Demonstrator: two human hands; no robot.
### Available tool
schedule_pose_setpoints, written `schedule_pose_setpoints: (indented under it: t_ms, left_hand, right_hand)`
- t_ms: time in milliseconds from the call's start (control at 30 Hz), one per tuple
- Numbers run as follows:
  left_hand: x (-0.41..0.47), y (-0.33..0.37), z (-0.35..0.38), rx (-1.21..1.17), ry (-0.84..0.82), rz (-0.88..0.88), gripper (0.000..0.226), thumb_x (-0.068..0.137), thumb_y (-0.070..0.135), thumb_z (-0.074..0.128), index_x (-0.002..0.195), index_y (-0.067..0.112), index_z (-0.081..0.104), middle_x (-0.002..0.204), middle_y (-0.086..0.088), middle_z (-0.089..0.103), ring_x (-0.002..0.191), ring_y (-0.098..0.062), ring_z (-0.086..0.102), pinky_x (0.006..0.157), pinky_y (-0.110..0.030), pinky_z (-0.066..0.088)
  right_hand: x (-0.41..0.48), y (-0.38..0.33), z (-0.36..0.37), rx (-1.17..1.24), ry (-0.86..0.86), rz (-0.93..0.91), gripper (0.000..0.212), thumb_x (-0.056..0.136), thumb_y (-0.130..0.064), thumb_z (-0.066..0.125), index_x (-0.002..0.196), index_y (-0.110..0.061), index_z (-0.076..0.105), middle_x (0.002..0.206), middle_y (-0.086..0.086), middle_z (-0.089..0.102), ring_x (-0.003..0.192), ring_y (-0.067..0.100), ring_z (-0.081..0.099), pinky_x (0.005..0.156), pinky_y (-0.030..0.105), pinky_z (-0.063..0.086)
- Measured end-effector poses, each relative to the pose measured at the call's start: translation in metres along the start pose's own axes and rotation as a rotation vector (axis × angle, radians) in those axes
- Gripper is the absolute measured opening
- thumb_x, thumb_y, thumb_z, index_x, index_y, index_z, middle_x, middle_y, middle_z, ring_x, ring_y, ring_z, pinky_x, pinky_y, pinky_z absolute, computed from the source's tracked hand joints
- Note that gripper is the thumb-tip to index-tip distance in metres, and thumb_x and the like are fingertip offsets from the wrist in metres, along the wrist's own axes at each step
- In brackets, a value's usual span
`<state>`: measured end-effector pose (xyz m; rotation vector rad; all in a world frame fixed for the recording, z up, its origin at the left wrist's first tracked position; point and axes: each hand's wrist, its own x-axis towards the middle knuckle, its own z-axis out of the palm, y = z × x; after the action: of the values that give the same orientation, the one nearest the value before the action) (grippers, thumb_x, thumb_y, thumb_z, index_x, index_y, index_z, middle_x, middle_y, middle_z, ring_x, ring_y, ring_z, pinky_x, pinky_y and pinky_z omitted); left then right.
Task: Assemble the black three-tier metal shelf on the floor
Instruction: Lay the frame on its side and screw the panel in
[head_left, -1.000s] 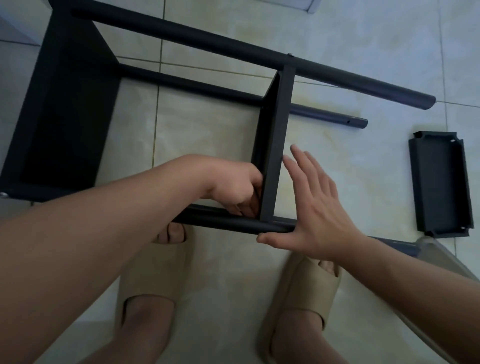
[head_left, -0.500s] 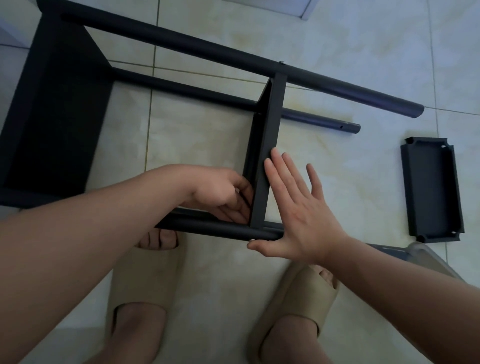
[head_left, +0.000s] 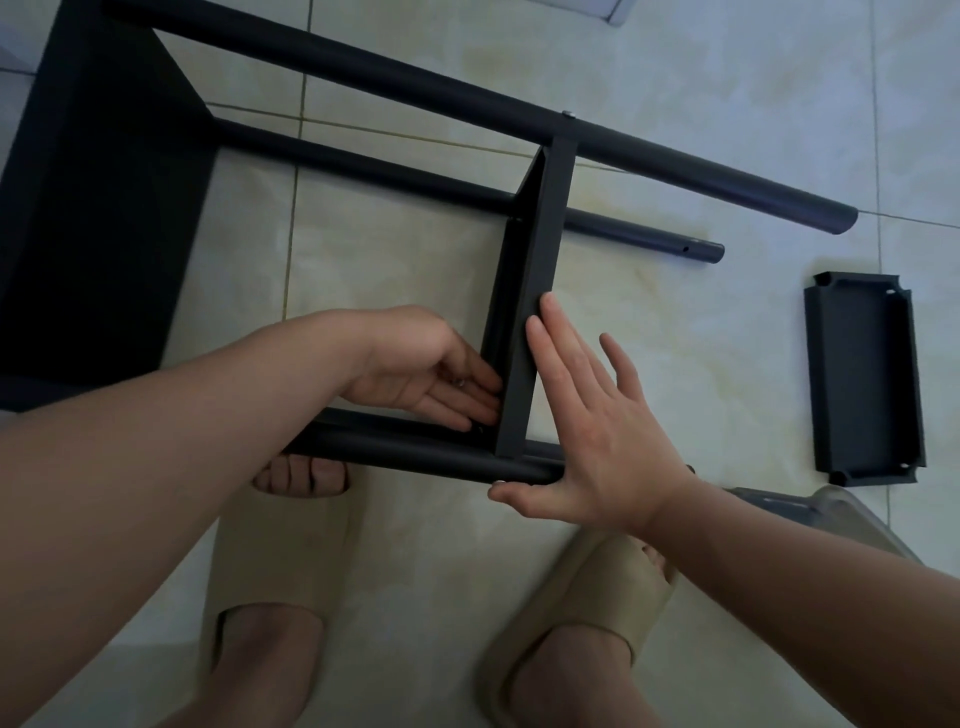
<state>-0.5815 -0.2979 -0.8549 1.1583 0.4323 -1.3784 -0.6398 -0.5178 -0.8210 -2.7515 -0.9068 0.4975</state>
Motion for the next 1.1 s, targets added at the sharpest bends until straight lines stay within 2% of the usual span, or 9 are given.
schedule_pose_setpoints:
  t_ms: [133,433,633,833,933,1100]
  left_hand:
    - [-0.001,0.001,-0.004,0.033,-0.025,0.038,0.045,0.097,-0.013,0.027,0.119,0.001,0.063,0.110,-0.017,0.075,0.104,-0.025,0.073,0.093,-0.037,0.058]
    - [-0.004,-0.001,0.001,0.281,-0.011,0.105,0.031,0.104,-0.001,0.041,0.127,0.005,0.061,0.113,-0.012,0.075,0.101,-0.021,0.074,0.089,-0.031,0.059]
    - [-0.002,0.000,0.006,0.369,0.028,0.126,0.030,0.102,0.000,0.048,0.129,0.004,0.063,0.109,-0.014,0.075,0.099,-0.023,0.074,0.099,-0.040,0.055]
    - [-0.001,0.002,0.005,0.392,0.065,0.133,0.029,0.101,-0.003,0.048,0.118,0.006,0.069,0.105,-0.014,0.076,0.097,-0.023,0.074,0.092,-0.036,0.059]
    - [0.000,0.001,0.005,0.403,0.059,0.141,0.019,0.099,0.002,0.055,0.109,0.012,0.068,0.099,-0.010,0.078,0.092,-0.020,0.075,0.087,-0.031,0.060]
    - [0.003,-0.003,0.005,0.394,0.032,0.130,0.011,0.095,0.003,0.063,0.099,0.009,0.071,0.090,-0.009,0.078,0.085,-0.020,0.076,0.079,-0.028,0.062]
  right_hand:
    - [0.000,-0.001,0.000,0.002,0.002,0.007,0.125,0.077,-0.085,0.049,0.162,-0.007,0.003,0.171,0.009,-0.007,0.158,0.022,0.003,0.122,0.059,0.017]
    - [0.000,0.001,0.002,0.013,0.024,0.002,0.125,0.075,-0.084,0.052,0.162,-0.008,0.004,0.171,0.008,-0.006,0.157,0.021,0.010,0.122,0.058,0.019]
    - [-0.001,0.000,0.003,0.008,0.023,0.005,0.126,0.075,-0.084,0.052,0.162,-0.007,0.005,0.171,0.008,-0.007,0.157,0.020,0.011,0.122,0.057,0.020]
    - [-0.001,0.001,0.004,0.006,0.031,0.000,0.126,0.075,-0.084,0.053,0.162,-0.007,0.004,0.170,0.008,-0.007,0.156,0.020,0.016,0.122,0.056,0.021]
    - [-0.001,0.001,0.004,0.008,0.035,-0.005,0.125,0.075,-0.084,0.052,0.162,-0.008,0.004,0.170,0.008,-0.008,0.156,0.021,0.019,0.122,0.056,0.021]
    - [-0.001,0.001,0.004,0.002,0.040,0.000,0.126,0.074,-0.084,0.053,0.162,-0.008,0.005,0.171,0.008,-0.006,0.155,0.021,0.020,0.121,0.056,0.022]
